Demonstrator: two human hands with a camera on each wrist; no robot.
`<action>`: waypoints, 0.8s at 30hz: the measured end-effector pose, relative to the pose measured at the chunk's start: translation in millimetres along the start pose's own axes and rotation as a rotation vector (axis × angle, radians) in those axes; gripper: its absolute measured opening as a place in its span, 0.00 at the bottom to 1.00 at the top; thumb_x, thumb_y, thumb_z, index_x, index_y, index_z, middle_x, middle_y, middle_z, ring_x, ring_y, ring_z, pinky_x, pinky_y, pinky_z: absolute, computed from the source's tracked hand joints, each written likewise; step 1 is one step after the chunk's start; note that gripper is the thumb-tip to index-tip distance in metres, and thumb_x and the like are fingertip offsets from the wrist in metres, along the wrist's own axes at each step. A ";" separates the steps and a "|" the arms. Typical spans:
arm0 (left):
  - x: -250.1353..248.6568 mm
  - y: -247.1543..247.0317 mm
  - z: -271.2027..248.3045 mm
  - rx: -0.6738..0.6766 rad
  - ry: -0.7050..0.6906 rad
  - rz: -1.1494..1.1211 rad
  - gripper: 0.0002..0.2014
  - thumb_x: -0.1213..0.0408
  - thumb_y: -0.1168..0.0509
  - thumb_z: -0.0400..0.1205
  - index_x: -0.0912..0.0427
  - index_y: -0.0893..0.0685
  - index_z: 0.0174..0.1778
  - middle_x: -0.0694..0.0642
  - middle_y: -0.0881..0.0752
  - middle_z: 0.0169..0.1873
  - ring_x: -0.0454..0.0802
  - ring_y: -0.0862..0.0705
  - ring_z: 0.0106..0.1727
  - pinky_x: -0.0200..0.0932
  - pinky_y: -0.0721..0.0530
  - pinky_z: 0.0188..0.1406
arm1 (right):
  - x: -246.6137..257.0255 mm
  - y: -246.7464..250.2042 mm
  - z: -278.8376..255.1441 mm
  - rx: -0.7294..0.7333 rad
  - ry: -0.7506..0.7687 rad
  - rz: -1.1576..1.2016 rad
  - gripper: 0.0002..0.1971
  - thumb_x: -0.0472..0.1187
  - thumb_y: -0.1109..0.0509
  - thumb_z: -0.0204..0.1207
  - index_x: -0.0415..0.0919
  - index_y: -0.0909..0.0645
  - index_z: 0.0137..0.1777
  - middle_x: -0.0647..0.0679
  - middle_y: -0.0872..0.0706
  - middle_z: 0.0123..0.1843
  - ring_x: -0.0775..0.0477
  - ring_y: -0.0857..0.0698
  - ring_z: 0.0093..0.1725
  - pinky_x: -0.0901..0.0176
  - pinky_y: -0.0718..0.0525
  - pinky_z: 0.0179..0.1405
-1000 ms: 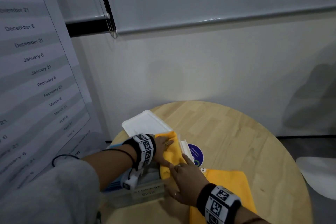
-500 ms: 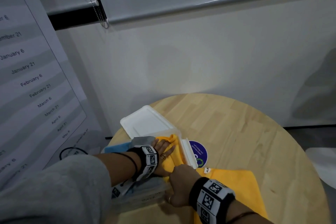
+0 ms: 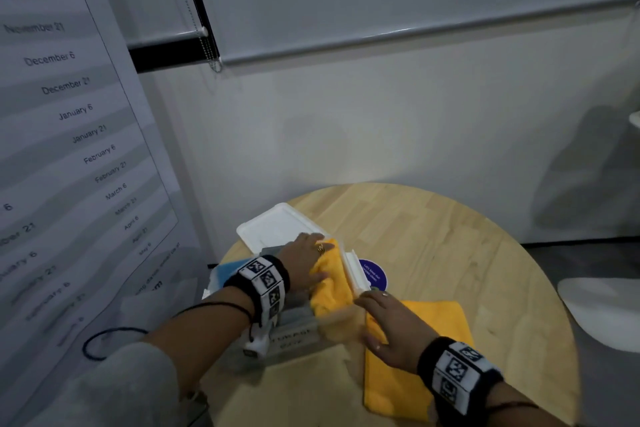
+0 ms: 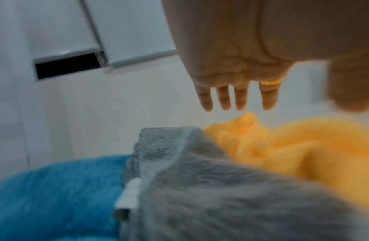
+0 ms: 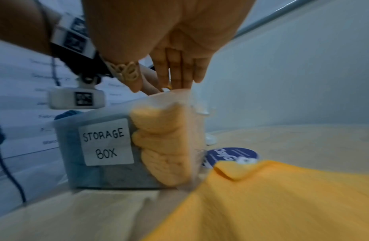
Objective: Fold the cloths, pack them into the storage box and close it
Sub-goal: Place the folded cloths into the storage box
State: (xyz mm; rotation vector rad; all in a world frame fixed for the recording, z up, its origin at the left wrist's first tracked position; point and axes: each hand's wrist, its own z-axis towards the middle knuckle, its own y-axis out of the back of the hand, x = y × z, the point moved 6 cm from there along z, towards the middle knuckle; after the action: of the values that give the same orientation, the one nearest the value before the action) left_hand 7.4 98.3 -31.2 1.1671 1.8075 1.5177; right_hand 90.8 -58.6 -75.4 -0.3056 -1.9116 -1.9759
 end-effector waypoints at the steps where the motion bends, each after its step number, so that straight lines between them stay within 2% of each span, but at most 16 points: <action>1: -7.0 8.2 -9.9 -0.113 0.010 -0.063 0.32 0.47 0.41 0.83 0.53 0.40 0.81 0.58 0.42 0.80 0.59 0.40 0.78 0.57 0.33 0.74 | -10.0 -1.6 -17.2 0.002 -0.032 0.012 0.29 0.55 0.43 0.79 0.46 0.39 0.79 0.50 0.36 0.78 0.49 0.36 0.77 0.64 0.39 0.76; 3: -33.8 16.6 -32.7 -0.376 -0.081 -0.088 0.28 0.52 0.37 0.79 0.54 0.30 0.76 0.60 0.31 0.75 0.60 0.31 0.73 0.56 0.26 0.69 | -29.4 -10.0 -49.8 0.027 -0.123 0.012 0.29 0.56 0.40 0.79 0.48 0.39 0.78 0.52 0.38 0.77 0.51 0.35 0.75 0.69 0.40 0.73; 5: -73.2 11.4 -55.7 -0.576 -0.275 -0.065 0.23 0.54 0.33 0.74 0.54 0.23 0.66 0.59 0.22 0.66 0.58 0.22 0.64 0.49 0.19 0.58 | -45.0 -23.0 -75.0 0.090 -0.213 -0.015 0.28 0.57 0.38 0.77 0.48 0.35 0.74 0.50 0.34 0.73 0.50 0.32 0.71 0.67 0.34 0.69; 7: -112.6 -9.3 -70.4 -0.603 -0.450 -0.106 0.19 0.55 0.32 0.73 0.53 0.22 0.59 0.57 0.19 0.59 0.54 0.20 0.59 0.44 0.18 0.52 | -55.7 -36.8 -95.9 0.225 -0.307 -0.091 0.28 0.57 0.34 0.74 0.48 0.31 0.72 0.48 0.32 0.71 0.46 0.29 0.68 0.58 0.28 0.67; 9: -144.2 -40.5 -72.9 -0.416 -0.483 -0.173 0.17 0.56 0.32 0.75 0.55 0.20 0.58 0.57 0.20 0.58 0.54 0.19 0.58 0.48 0.16 0.52 | -62.5 -48.1 -112.8 0.355 -0.361 -0.198 0.30 0.55 0.32 0.73 0.46 0.32 0.73 0.45 0.33 0.73 0.42 0.31 0.70 0.50 0.26 0.67; 12: -169.1 -103.2 -66.5 0.065 -0.305 -0.212 0.27 0.53 0.33 0.78 0.62 0.27 0.71 0.60 0.29 0.67 0.59 0.28 0.66 0.56 0.23 0.63 | -64.8 -58.6 -125.6 0.439 -0.385 -0.265 0.30 0.47 0.34 0.76 0.43 0.39 0.76 0.41 0.39 0.77 0.37 0.34 0.73 0.43 0.25 0.67; 14: -175.4 -125.7 -61.6 0.205 -0.195 -0.135 0.31 0.53 0.34 0.79 0.66 0.31 0.73 0.62 0.34 0.70 0.61 0.32 0.68 0.58 0.25 0.65 | -63.5 -62.5 -125.9 0.435 -0.373 -0.302 0.31 0.41 0.35 0.77 0.43 0.42 0.78 0.40 0.42 0.79 0.36 0.37 0.75 0.42 0.25 0.67; 16: -178.5 -133.8 -54.4 0.206 -0.117 -0.101 0.30 0.60 0.35 0.79 0.66 0.34 0.75 0.62 0.36 0.72 0.63 0.34 0.70 0.59 0.25 0.66 | -63.1 -64.0 -121.6 0.425 -0.353 -0.353 0.29 0.37 0.39 0.80 0.42 0.44 0.79 0.40 0.43 0.81 0.36 0.38 0.76 0.41 0.24 0.67; 19: -182.3 -139.6 -46.0 0.175 -0.090 -0.014 0.32 0.69 0.37 0.79 0.66 0.42 0.78 0.64 0.36 0.71 0.65 0.36 0.71 0.58 0.24 0.64 | -66.5 -62.9 -119.5 0.374 -0.365 -0.383 0.25 0.32 0.46 0.83 0.38 0.44 0.79 0.38 0.41 0.80 0.38 0.36 0.76 0.42 0.25 0.66; 22: -182.2 -138.8 -43.7 0.116 -0.089 0.023 0.23 0.75 0.42 0.81 0.68 0.33 0.73 0.67 0.31 0.68 0.65 0.32 0.68 0.57 0.23 0.56 | -76.6 -56.1 -125.9 0.292 -0.453 -0.280 0.22 0.32 0.45 0.82 0.37 0.39 0.76 0.37 0.33 0.75 0.39 0.30 0.72 0.47 0.25 0.65; 24: -176.0 -136.0 -45.1 0.095 -0.066 -0.025 0.17 0.74 0.45 0.82 0.68 0.27 0.68 0.65 0.28 0.67 0.63 0.30 0.68 0.56 0.24 0.58 | -85.4 -44.6 -131.0 0.232 -0.510 -0.169 0.19 0.36 0.40 0.79 0.38 0.31 0.70 0.38 0.26 0.69 0.40 0.25 0.67 0.54 0.26 0.55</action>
State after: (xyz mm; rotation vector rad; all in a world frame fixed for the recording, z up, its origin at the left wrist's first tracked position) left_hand 20.3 -76.5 -175.5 1.2194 1.8606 1.3770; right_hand 163.3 -178.5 -157.8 -0.6517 -2.5317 -1.8756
